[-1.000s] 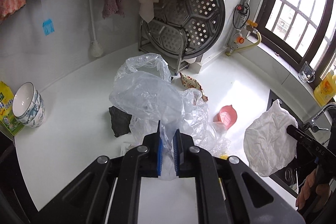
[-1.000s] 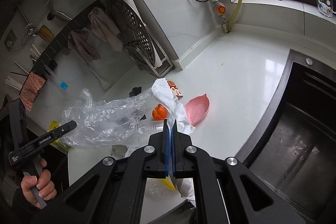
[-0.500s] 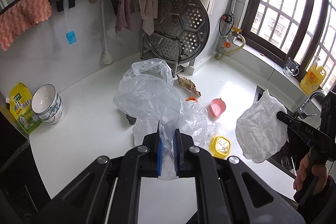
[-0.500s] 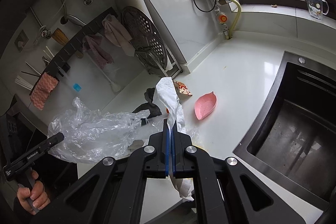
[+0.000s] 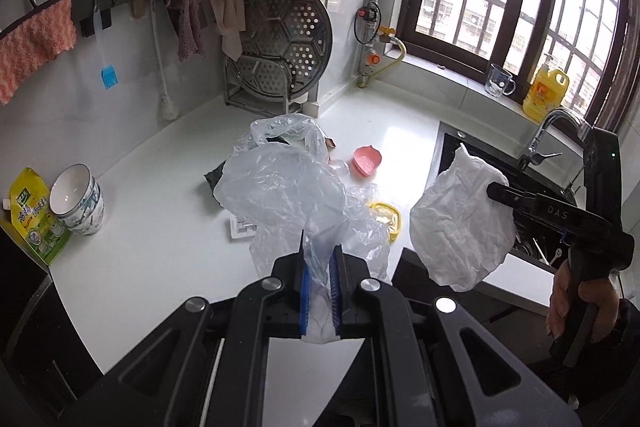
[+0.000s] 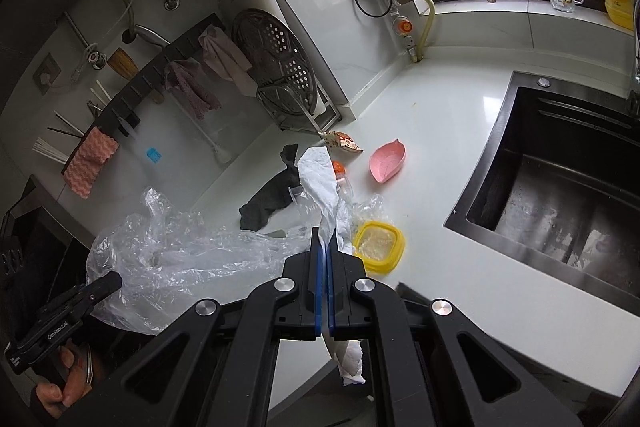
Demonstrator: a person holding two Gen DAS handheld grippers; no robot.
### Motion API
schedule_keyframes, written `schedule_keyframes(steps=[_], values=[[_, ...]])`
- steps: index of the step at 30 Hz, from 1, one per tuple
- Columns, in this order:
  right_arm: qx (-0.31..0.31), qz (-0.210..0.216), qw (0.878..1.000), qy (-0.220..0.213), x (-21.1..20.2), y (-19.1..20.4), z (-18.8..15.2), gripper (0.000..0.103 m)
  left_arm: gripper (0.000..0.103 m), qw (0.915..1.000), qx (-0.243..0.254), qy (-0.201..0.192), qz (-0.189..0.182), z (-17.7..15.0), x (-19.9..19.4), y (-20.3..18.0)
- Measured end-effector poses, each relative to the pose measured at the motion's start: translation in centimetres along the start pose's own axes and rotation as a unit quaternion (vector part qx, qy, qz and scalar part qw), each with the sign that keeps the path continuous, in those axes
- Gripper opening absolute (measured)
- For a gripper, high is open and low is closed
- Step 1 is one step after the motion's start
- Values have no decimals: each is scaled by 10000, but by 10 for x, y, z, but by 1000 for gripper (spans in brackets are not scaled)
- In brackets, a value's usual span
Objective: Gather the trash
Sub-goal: 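Carry the plastic bag and white paper with both grippers down toward the trash bin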
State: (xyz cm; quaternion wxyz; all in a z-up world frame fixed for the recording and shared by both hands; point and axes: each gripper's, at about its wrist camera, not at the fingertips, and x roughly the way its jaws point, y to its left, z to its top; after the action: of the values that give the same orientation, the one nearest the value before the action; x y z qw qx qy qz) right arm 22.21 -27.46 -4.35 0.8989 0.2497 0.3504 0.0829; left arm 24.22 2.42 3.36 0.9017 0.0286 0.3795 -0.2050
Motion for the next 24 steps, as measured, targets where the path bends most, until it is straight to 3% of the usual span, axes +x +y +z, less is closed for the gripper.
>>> schedule_keyframes(steps=[5, 14, 24], values=[[-69, -107, 9997, 185, -22, -10, -28, 2, 9, 9994, 215, 84, -270, -28, -9, -38], [-290, -34, 9979, 586, -72, -50, -84, 2, 9, 9983, -26, 271, -506, -88, -14, -110], [-259, 26, 9927, 1175, -77, -112, -165, 2, 9, 9949, -369, 916, -207, -181, 16, -159]])
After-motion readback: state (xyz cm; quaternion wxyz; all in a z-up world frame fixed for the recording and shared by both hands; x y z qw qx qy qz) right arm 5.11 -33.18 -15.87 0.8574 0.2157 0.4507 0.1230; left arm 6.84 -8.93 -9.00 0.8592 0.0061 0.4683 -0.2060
